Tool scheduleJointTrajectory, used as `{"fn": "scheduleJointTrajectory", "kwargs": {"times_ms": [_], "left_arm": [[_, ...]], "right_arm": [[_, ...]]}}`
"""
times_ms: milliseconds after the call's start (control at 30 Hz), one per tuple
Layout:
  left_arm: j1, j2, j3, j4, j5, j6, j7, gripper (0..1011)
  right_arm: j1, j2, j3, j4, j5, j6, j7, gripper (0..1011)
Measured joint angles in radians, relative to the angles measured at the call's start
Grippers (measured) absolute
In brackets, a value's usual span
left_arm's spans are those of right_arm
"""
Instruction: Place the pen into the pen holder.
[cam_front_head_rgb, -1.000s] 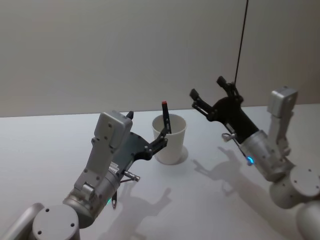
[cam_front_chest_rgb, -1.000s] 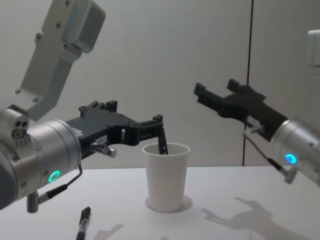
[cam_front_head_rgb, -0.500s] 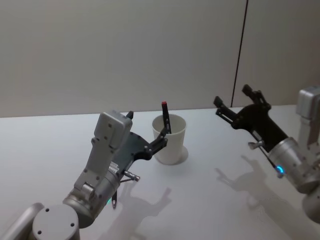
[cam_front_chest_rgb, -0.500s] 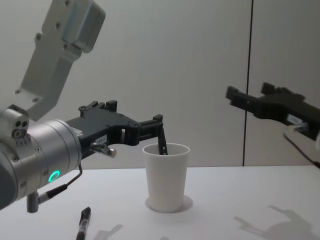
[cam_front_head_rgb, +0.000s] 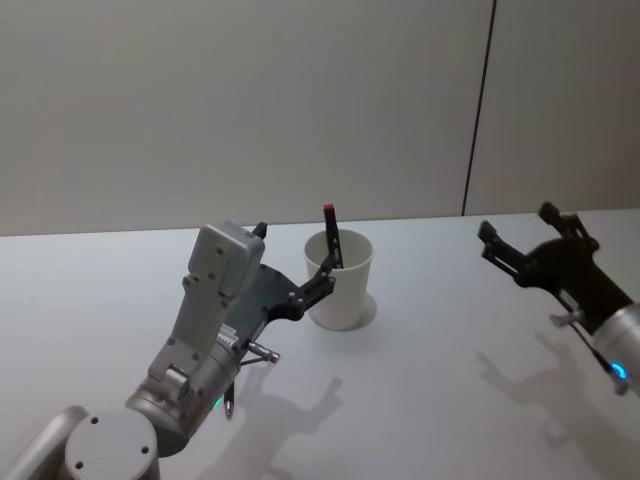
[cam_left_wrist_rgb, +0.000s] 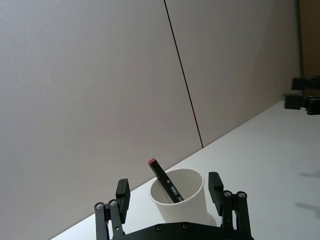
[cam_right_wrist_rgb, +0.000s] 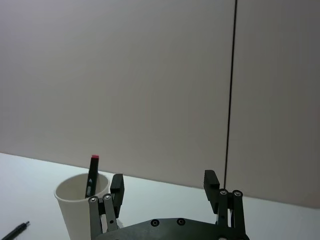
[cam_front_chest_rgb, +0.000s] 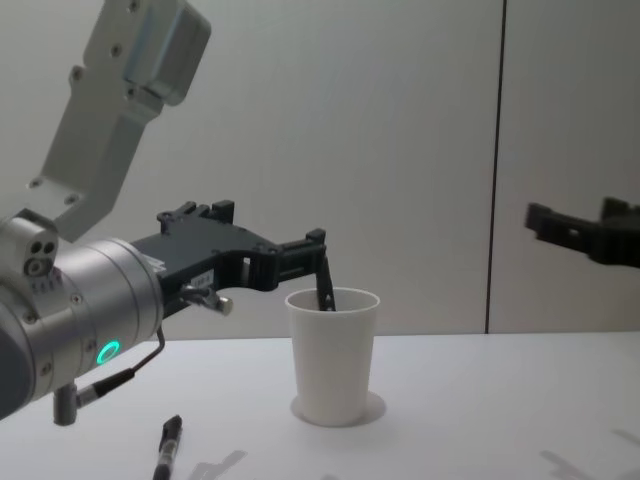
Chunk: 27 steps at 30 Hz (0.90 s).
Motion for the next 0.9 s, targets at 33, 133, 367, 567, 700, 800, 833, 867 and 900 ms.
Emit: {"fn": "scheduleJointTrajectory", "kwargs": {"times_ms": [33,133,367,567,700,800,833,867,900], "left_arm": [[0.000,0.000,0.000,0.000,0.000,0.000,0.000,1000],[0.000,0.000,0.000,0.000,0.000,0.000,0.000,1000],[0.000,0.000,0.000,0.000,0.000,0.000,0.000,1000],[0.000,0.000,0.000,0.000,0.000,0.000,0.000,1000],[0.000,0.000,0.000,0.000,0.000,0.000,0.000,1000],[0.000,0.000,0.000,0.000,0.000,0.000,0.000,1000],[0.000,0.000,0.000,0.000,0.000,0.000,0.000,1000],[0.000,0.000,0.000,0.000,0.000,0.000,0.000,1000],[0.000,0.000,0.000,0.000,0.000,0.000,0.000,1000]], "right_arm": [[-0.008,0.005,0.002,-0.010,0.002,0.007,-0.005,1001],[-0.048,0.026,0.015,-0.059,0.016,0.045,-0.035,1002],[-0.117,0.063,0.036,-0.140,0.040,0.098,-0.077,1001],[-0.160,0.084,0.047,-0.187,0.053,0.131,-0.103,1002],[-0.183,0.096,0.053,-0.214,0.059,0.149,-0.115,1001],[-0.200,0.104,0.058,-0.233,0.062,0.163,-0.124,1002],[-0.203,0.106,0.058,-0.236,0.063,0.165,-0.125,1002],[-0.206,0.107,0.059,-0.239,0.064,0.167,-0.127,1002],[-0.211,0.109,0.060,-0.245,0.064,0.172,-0.130,1001]]}}
